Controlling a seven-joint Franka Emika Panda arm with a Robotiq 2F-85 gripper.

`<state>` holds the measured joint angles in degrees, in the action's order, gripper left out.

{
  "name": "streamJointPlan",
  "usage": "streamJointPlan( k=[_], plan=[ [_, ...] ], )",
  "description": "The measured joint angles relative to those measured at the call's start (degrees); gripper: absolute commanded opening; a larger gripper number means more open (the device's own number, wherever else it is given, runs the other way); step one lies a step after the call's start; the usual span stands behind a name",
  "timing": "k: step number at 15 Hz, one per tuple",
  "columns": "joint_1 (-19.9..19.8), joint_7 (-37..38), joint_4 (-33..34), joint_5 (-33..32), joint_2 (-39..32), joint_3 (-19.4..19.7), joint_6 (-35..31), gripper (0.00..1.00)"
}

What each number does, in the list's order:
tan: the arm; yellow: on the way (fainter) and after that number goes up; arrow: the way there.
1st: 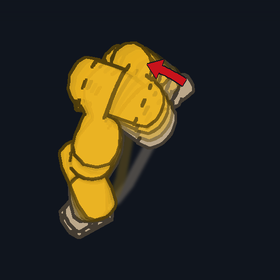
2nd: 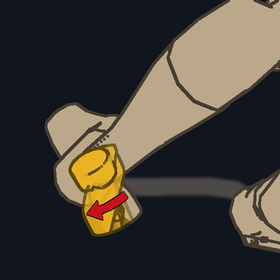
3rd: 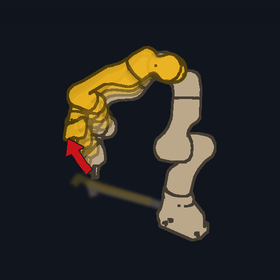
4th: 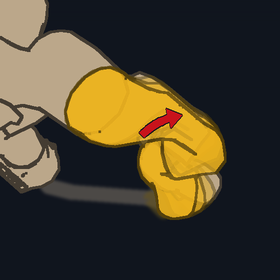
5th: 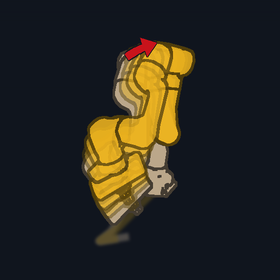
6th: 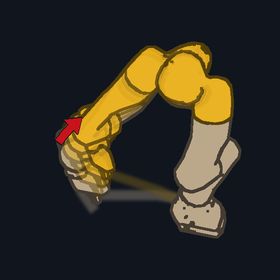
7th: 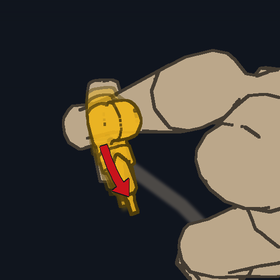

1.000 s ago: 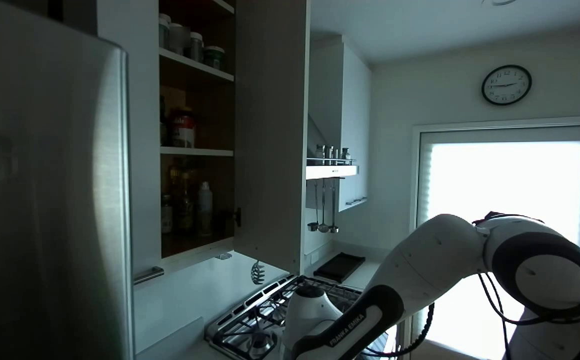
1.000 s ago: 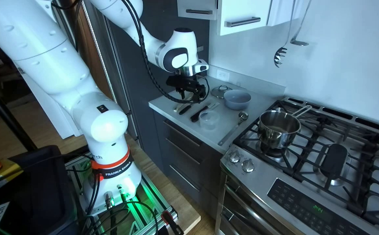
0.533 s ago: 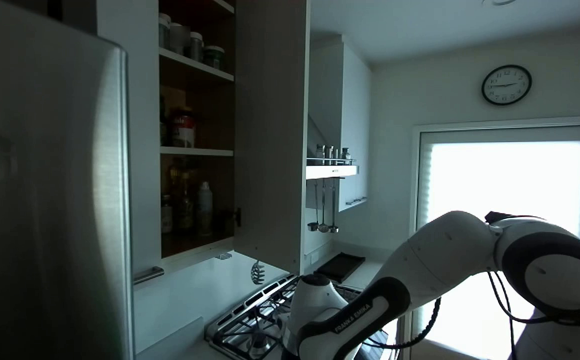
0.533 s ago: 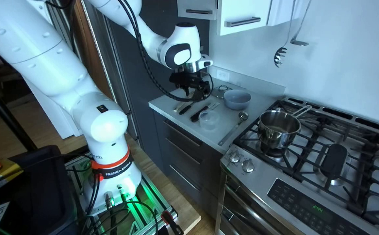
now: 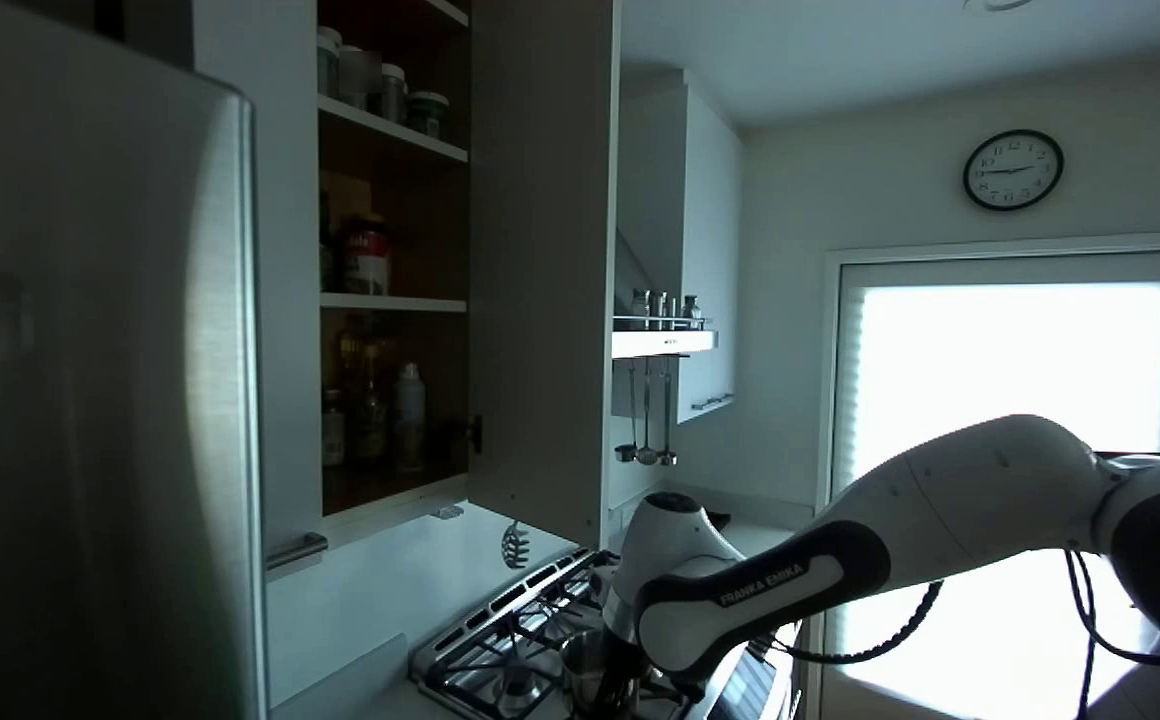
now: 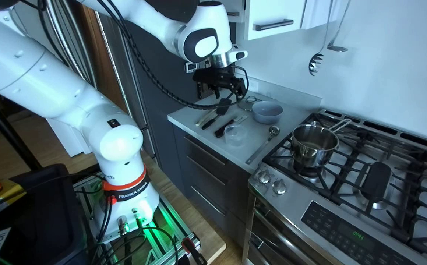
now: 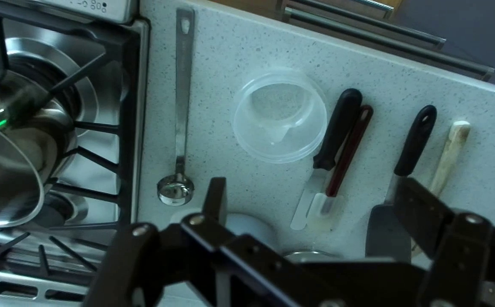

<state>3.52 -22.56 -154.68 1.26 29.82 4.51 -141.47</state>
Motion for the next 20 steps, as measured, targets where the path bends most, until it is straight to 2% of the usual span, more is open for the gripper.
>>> streamJointPlan(
  k=[7,14,20],
  plan=[
    [-0.8,-3.8,-0.3,0.0,6.0,6.5,2.1,1.0],
    [-0.1,-4.2,0.6,0.7,7.7,7.5,1.7,1.0],
    [0.1,-7.5,1.9,1.4,14.7,10.8,2.6,1.0]
  ],
)
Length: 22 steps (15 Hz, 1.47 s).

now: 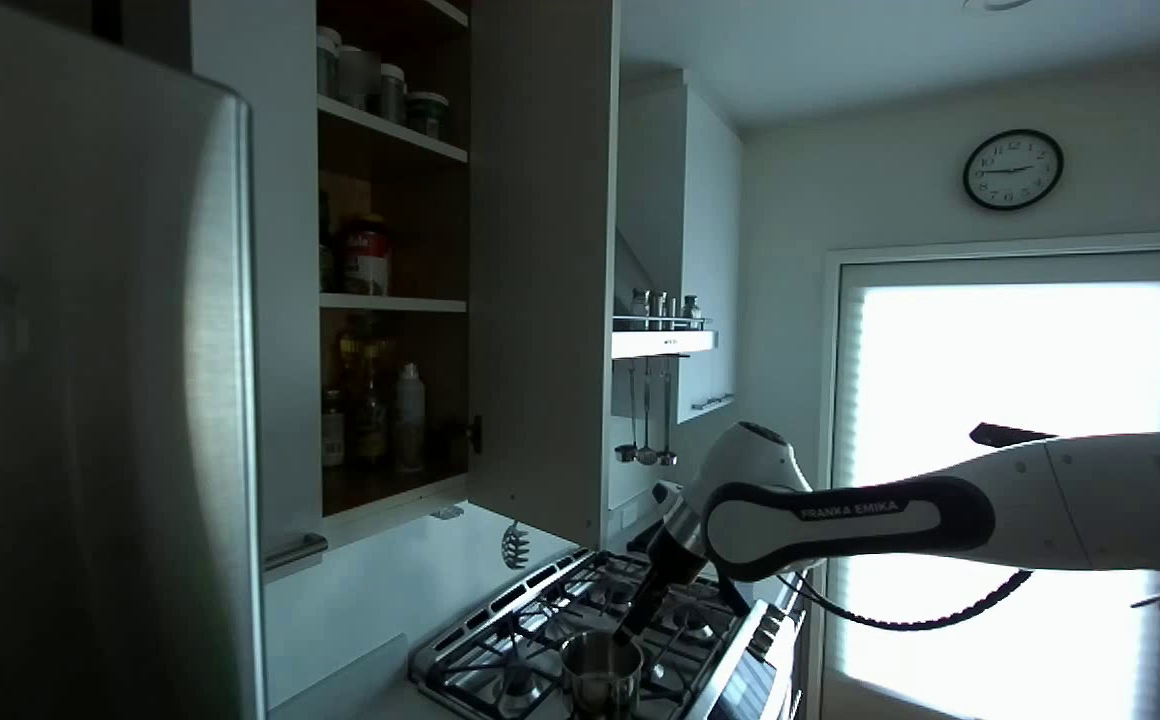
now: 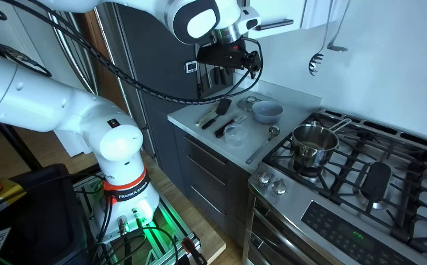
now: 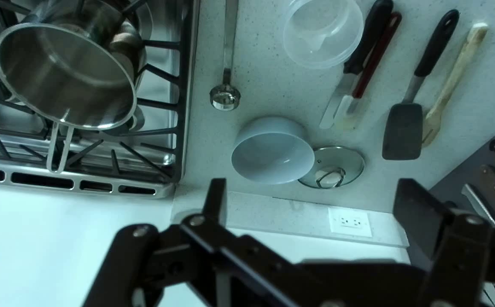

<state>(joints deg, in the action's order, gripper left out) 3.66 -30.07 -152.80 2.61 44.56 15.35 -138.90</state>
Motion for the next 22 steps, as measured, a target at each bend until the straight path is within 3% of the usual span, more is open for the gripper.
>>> streamJointPlan(
  k=[7,12,17,18,19,22],
  plan=[
    [1.7,-1.5,0.8,4.7,8.1,5.6,1.2,1.0],
    [3.8,-1.3,1.6,8.6,11.5,7.5,0.3,1.0],
    [6.8,-0.7,2.0,11.2,12.3,7.8,-9.3,1.0],
    [7.6,-0.6,2.1,11.2,12.3,8.0,-11.5,0.75],
    [8.5,-0.6,2.1,11.2,12.3,8.3,-13.4,0.73],
    [11.0,-0.6,2.1,11.1,12.1,9.6,-18.4,0.49]
  ],
)
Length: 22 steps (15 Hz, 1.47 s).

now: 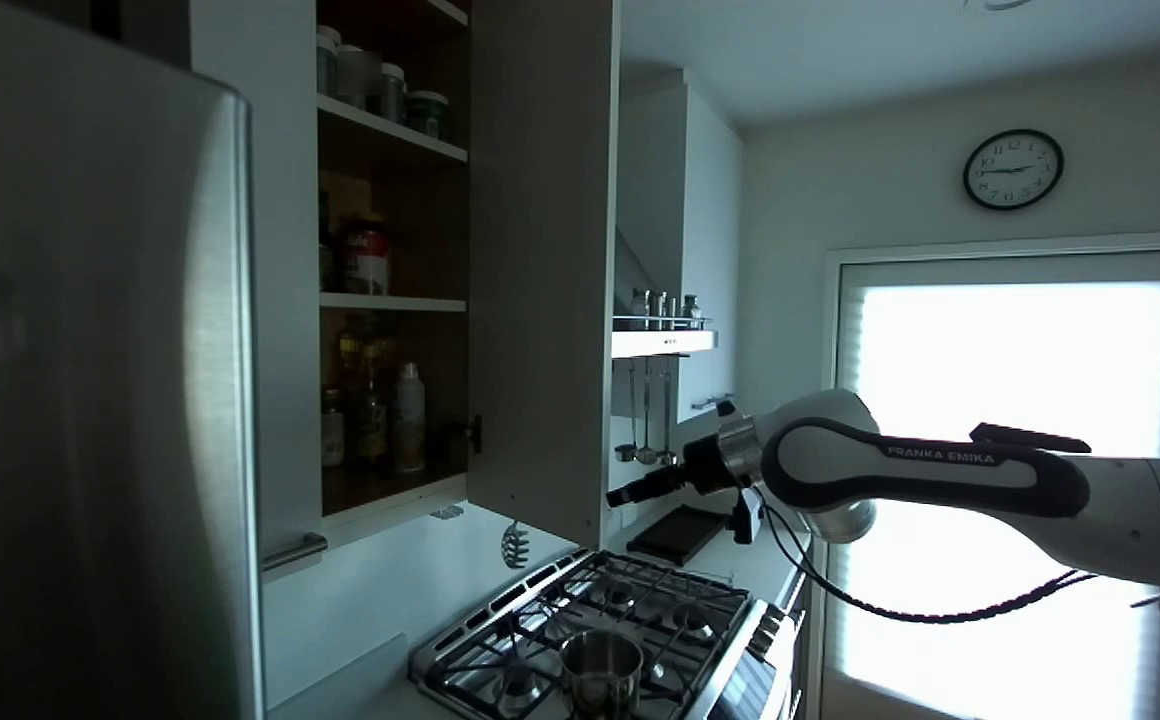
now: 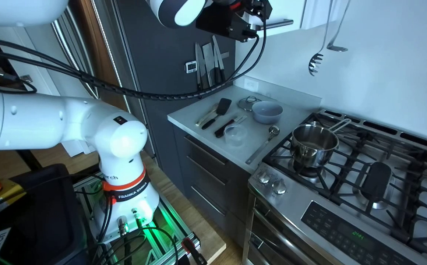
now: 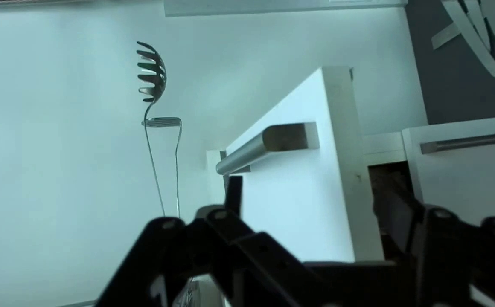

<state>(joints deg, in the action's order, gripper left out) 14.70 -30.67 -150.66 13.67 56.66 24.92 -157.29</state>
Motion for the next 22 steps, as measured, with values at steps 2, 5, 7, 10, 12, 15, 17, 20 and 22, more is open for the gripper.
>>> streamJointPlan(
  k=[2,5,7,10,12,15,17,20,22],
  plan=[
    [1.1,0.0,0.0,-0.2,0.0,0.8,-1.6,0.34],
    [1.5,0.0,0.0,-0.4,0.3,1.5,-1.7,0.11],
    [1.5,0.0,0.2,-0.5,0.3,2.0,-1.7,0.0],
    [1.5,0.0,0.4,-0.6,0.3,2.8,-1.8,0.01],
    [2.1,-0.1,0.4,-0.6,0.4,3.3,-1.8,0.01],
    [3.3,-0.1,0.5,-0.6,0.9,3.8,-1.0,0.01],
    [3.7,-0.1,0.8,-0.5,0.9,3.4,0.9,0.01],
    [4.4,-0.1,0.7,0.0,0.9,2.3,5.4,0.01],
    [5.1,-0.1,0.7,0.6,0.9,1.1,7.6,0.01]
  ],
)
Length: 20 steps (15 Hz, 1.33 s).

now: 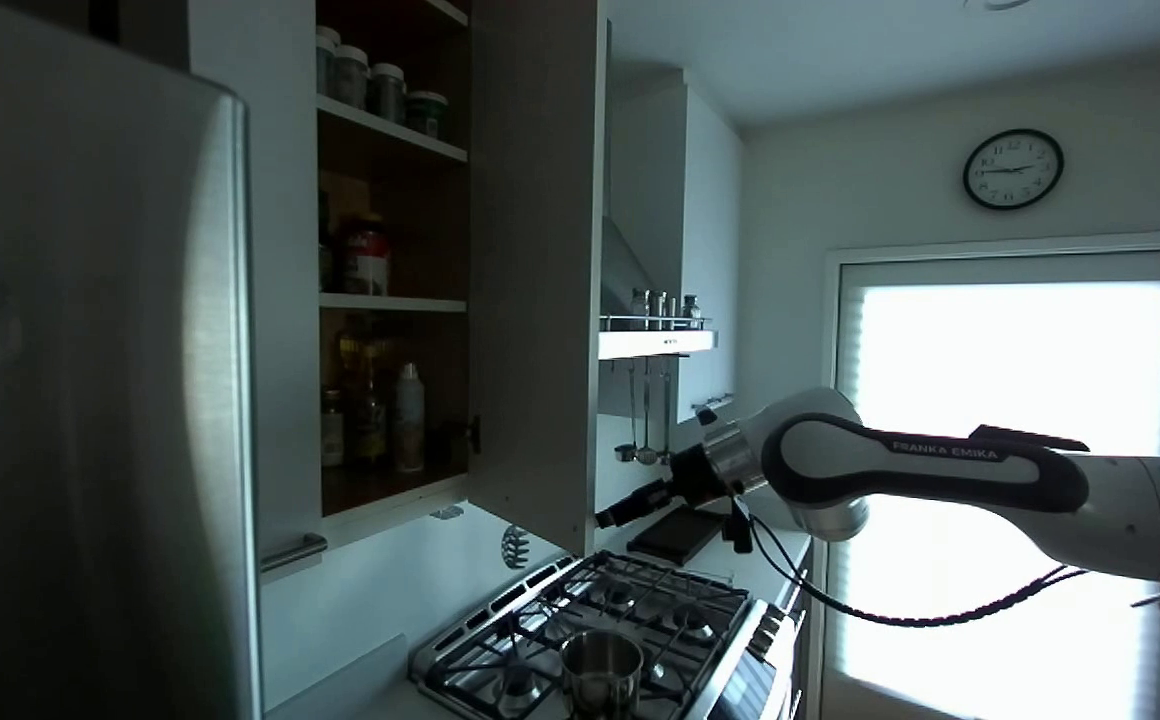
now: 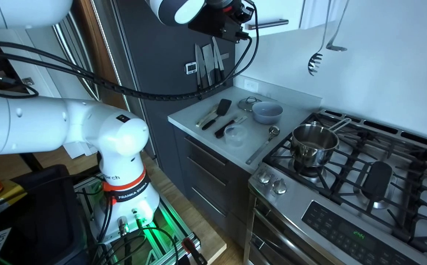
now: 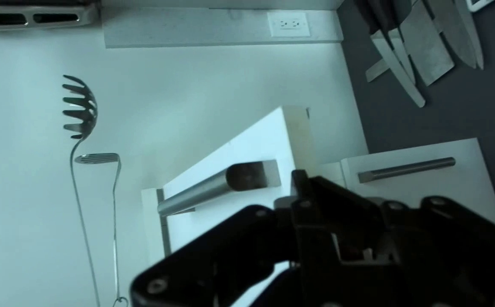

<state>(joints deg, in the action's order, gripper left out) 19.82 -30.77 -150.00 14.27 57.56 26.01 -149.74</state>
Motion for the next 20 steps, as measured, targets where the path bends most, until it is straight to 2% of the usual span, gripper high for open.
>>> streamJointPlan(
  k=[4,8,9,10,11,14,17,20],
  plan=[
    [1.7,-0.9,0.0,2.1,-0.2,-2.6,0.6,0.01],
    [4.5,-3.0,0.4,3.9,-1.5,-4.4,-2.4,0.01],
    [5.7,-3.3,0.7,3.9,-2.1,-4.6,-3.0,0.05],
    [7.3,-3.7,1.1,3.9,-2.8,-4.5,-3.1,0.3],
    [8.8,-3.8,1.5,3.8,-3.3,-4.4,-2.9,0.32],
    [10.1,-3.8,3.1,3.3,-4.9,-4.5,1.7,0.53],
    [7.3,-3.5,4.6,2.3,-5.2,-6.2,7.9,0.76],
    [1.7,-0.7,5.7,0.3,-5.1,-10.0,10.7,0.98]
  ],
)
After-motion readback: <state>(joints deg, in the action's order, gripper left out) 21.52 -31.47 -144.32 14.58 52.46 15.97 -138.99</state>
